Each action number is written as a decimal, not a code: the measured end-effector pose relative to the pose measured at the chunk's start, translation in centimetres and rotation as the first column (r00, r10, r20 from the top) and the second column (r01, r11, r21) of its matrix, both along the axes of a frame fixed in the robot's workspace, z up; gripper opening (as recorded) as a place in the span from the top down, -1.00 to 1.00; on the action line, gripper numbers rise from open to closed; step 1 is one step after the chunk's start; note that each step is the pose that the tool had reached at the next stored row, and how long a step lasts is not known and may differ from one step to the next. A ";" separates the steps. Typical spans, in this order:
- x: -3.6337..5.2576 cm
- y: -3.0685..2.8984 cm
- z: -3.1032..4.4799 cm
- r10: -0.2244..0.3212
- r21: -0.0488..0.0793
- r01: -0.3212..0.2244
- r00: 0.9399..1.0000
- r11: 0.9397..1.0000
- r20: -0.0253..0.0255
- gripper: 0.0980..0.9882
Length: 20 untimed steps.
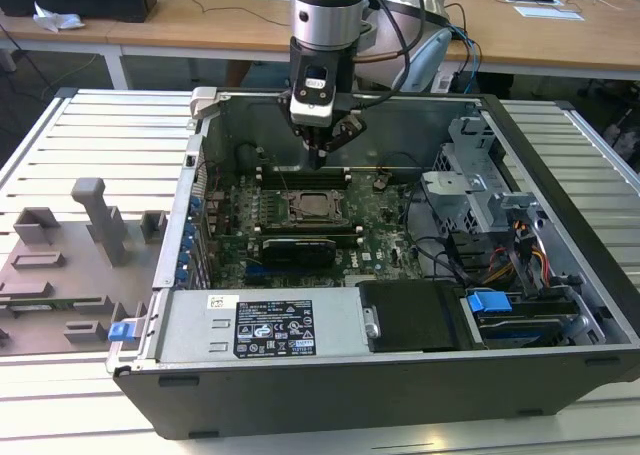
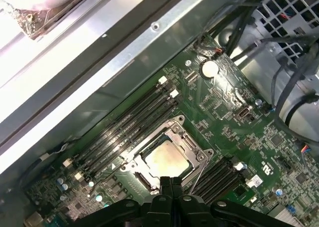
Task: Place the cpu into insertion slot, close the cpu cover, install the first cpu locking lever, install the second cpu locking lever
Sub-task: 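Install the first cpu locking lever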
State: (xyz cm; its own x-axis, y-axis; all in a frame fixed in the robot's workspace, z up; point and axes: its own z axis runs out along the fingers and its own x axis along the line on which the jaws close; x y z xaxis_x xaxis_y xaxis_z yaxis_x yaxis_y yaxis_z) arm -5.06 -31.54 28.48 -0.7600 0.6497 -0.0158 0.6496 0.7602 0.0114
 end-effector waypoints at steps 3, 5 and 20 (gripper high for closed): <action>0.00 0.00 0.00 0.035 0.000 -0.035 0.999 0.999 0.000 0.98; 0.00 0.00 0.00 0.055 0.000 -0.055 0.998 0.998 0.000 0.98; 0.00 0.00 0.00 0.211 0.000 -0.211 0.977 0.977 0.000 0.98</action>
